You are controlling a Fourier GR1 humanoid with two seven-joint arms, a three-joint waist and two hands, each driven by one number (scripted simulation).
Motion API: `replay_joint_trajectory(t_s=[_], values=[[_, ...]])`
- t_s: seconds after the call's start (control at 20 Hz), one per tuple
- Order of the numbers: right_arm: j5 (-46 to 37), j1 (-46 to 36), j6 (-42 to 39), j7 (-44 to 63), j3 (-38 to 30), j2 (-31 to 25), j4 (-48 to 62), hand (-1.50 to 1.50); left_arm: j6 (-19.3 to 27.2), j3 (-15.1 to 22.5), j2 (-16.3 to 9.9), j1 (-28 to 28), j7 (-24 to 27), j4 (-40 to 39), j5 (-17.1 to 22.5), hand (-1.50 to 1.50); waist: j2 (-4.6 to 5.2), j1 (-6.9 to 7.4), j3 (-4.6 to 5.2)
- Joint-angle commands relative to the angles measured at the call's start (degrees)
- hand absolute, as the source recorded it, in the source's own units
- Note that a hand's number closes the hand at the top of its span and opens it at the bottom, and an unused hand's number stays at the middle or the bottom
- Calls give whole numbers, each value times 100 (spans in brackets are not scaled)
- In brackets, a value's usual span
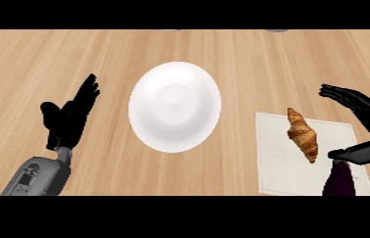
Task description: Pick the croissant from the placemat and place it in the plate
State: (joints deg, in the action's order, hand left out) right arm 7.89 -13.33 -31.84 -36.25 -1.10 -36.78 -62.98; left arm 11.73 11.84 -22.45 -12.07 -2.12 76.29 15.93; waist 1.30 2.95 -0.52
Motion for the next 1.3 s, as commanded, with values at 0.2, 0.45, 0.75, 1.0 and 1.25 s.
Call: replay_joint_trajectory(t_s=[0.2,0.45,0.75,1.0,1.25], values=[[-1462,-609,-186,-1965,626,-736,1414,-150,65,-61,53,-282,-390,71,2,0,-40,-19,18],[-2034,-994,178,-2341,1197,-686,2032,-150,-27,-98,-13,-119,-496,208,6,0,-56,-26,27],[-2790,-1500,581,-2307,1909,-639,2388,-150,13,-142,81,-67,-344,117,-136,0,-78,-88,37],[-3442,-1552,1341,-2425,2198,-643,2649,-150,-119,-272,95,168,-291,-37,-179,0,-100,-214,47],[-3928,-2150,1596,-2196,2281,-156,3282,-150,-195,-436,68,17,-617,224,-231,0,-108,-192,46]])
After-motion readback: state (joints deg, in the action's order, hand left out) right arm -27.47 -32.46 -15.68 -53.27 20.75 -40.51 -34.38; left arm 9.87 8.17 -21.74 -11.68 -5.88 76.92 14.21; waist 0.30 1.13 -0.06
